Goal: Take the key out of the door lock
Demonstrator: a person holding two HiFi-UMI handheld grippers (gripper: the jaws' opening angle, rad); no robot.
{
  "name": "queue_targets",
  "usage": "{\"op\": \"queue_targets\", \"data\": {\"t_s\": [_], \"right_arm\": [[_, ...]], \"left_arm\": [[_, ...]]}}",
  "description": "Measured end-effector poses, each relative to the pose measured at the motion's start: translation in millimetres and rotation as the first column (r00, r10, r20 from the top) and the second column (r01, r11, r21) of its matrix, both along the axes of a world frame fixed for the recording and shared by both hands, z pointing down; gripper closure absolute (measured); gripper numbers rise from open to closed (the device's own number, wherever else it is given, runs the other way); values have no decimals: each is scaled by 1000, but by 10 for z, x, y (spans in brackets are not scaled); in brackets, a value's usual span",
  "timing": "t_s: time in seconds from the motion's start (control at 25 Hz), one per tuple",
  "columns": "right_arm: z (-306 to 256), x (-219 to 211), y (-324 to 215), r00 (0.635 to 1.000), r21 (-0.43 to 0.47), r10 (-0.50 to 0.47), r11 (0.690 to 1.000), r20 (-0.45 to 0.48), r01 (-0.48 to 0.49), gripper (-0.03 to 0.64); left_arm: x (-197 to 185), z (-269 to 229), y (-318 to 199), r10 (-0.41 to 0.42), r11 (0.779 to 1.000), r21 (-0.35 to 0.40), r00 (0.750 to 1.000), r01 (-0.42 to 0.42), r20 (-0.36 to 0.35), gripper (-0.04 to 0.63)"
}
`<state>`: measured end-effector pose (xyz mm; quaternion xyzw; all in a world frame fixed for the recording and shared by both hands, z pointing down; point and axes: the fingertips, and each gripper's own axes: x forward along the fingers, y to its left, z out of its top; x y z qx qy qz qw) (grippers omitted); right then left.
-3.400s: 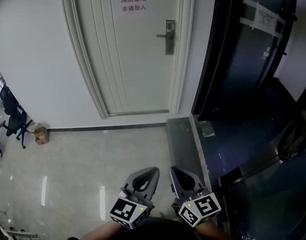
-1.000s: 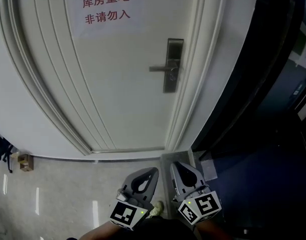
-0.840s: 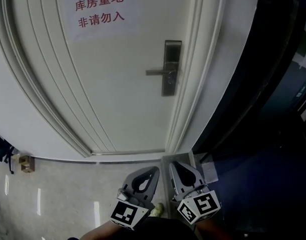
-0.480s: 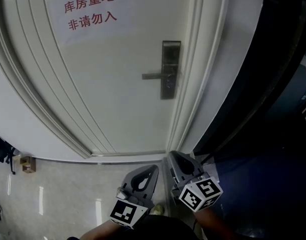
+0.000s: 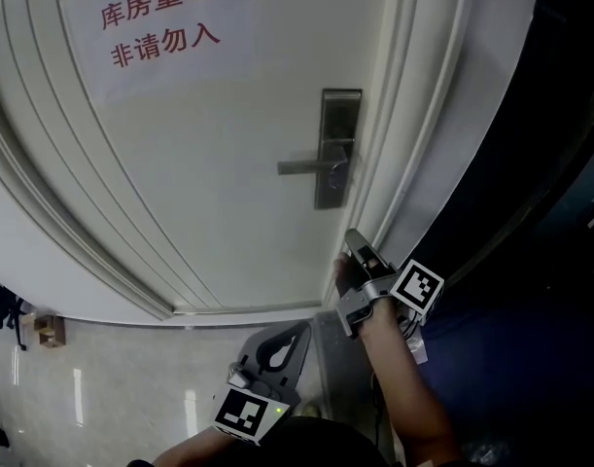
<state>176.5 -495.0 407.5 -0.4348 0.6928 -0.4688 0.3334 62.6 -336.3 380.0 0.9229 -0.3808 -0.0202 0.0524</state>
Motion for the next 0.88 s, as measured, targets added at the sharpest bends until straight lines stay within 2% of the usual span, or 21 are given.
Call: {"op": "queue_targets", "data": {"t_s": [0.12, 0.24, 0.48, 0.88], "right_arm": [[18, 37, -371, 996, -19, 36, 999, 85, -35, 569], [40, 23, -664, 990, -39, 47, 998, 131, -42, 541], [100, 17, -1037, 980, -70, 90, 994, 177, -79, 535], [169, -53, -1306, 957, -88, 153, 987, 246, -135, 525]], "left_arm": [[-82, 14, -182, -8, 1000, -11, 1000, 8, -5, 591], [-146, 37, -334, -15, 1000, -18, 1000, 14, -6, 591], [-217, 87, -545, -18, 999, -38, 1000, 18, -9, 591], [-191, 93, -684, -2, 999, -38, 1000, 1, -10, 591]]}}
